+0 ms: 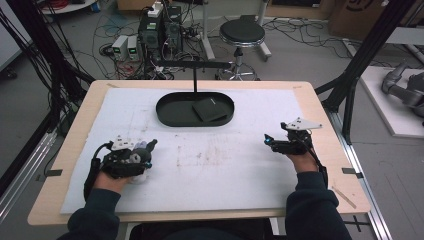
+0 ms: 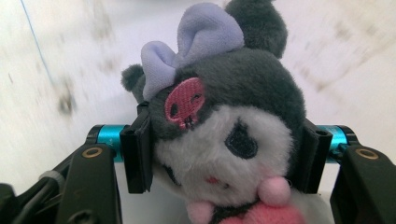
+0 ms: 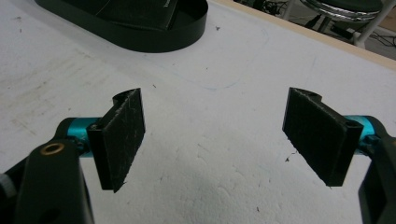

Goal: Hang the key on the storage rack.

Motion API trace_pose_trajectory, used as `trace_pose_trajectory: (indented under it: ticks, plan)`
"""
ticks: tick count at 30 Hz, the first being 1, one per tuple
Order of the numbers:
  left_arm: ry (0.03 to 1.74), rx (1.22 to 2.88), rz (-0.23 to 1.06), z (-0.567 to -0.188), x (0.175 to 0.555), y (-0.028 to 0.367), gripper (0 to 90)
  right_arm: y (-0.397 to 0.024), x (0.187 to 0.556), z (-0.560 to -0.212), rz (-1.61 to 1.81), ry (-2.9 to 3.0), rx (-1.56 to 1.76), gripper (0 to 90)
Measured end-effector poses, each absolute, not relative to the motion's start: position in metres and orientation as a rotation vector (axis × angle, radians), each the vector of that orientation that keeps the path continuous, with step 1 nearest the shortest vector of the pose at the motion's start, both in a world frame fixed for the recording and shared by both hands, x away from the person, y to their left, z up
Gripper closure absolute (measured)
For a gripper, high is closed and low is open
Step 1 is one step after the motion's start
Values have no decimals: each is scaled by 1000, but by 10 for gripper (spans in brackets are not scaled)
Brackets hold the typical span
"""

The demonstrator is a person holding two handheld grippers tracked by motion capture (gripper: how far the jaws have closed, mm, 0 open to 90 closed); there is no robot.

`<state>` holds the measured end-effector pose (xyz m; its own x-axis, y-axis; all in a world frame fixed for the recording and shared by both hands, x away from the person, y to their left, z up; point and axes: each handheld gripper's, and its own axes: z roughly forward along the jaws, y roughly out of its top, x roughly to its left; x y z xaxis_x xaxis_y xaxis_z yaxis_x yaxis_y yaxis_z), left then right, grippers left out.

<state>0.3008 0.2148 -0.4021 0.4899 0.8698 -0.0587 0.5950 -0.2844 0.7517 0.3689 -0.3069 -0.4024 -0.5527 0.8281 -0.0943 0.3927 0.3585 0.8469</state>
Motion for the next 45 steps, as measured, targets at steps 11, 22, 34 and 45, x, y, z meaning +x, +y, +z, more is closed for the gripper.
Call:
trace_pose_trajectory:
  ticks: [11,22,34,45]
  plan:
    - [1095,1939,376,-344,348,210,367,-314,369,-397,1133,2086,1046,215]
    - [1052,1919,488,-294,412,195,367,-317,373,-397,1151,2083,1036,215]
    - [1109,1872,520,-275,469,181,367,-320,373,-395,1189,2065,1046,216]
    - [1140,1790,520,-277,492,181,367,-323,370,-392,1217,2049,1046,215]
